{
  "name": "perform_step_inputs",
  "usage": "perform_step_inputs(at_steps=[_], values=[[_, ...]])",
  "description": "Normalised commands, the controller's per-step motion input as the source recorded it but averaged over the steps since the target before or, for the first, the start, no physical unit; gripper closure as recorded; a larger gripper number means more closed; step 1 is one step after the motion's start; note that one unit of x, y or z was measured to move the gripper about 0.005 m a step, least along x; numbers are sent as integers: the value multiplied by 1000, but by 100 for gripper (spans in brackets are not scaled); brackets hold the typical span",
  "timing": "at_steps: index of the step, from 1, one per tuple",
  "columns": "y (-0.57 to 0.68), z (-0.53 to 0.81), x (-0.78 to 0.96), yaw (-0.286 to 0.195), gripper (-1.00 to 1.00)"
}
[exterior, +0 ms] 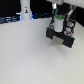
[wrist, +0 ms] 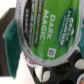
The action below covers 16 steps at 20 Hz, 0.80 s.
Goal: Open the kcup holder, insert the kcup into the holder, and close the kcup holder
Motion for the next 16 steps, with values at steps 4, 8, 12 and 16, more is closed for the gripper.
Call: perform_step_inputs(at_steps=[4,8,12,16], values=[[492,48,-292,87,100],[451,-1,-365,98,100],[413,6,-342,101,100],[390,11,-345,107,100]])
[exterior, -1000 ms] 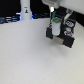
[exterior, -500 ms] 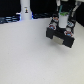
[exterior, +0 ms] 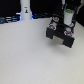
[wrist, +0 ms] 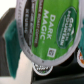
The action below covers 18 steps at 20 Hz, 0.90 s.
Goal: Open the kcup holder, insert the kcup into the holder, and close the kcup holder
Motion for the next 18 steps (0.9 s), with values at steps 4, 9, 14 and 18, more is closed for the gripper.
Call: perform_step_inputs(at_steps=[4,9,14,18], values=[[223,-49,-322,102,100],[90,-53,-210,59,100],[-247,0,-380,-31,100],[-356,-16,-471,-43,100]])
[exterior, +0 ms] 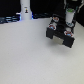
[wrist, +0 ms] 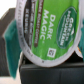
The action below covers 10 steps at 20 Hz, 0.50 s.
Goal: Open the kcup holder, insert the kcup into the holder, and close the kcup holder
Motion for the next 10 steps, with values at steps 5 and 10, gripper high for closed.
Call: perform_step_inputs(at_steps=[5,10], values=[[-338,-74,-405,-29,100],[-76,-94,-115,21,100]])
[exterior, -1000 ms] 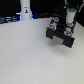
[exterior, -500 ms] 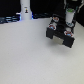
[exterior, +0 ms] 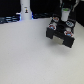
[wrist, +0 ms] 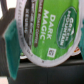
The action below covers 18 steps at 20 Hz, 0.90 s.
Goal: Open the kcup holder, insert the kcup into the holder, and close the kcup holder
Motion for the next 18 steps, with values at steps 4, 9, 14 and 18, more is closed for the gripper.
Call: perform_step_inputs(at_steps=[4,9,14,18], values=[[-104,-50,56,-3,100],[-71,-22,82,-3,100],[-41,-82,85,-2,100],[-28,-100,59,-2,100]])
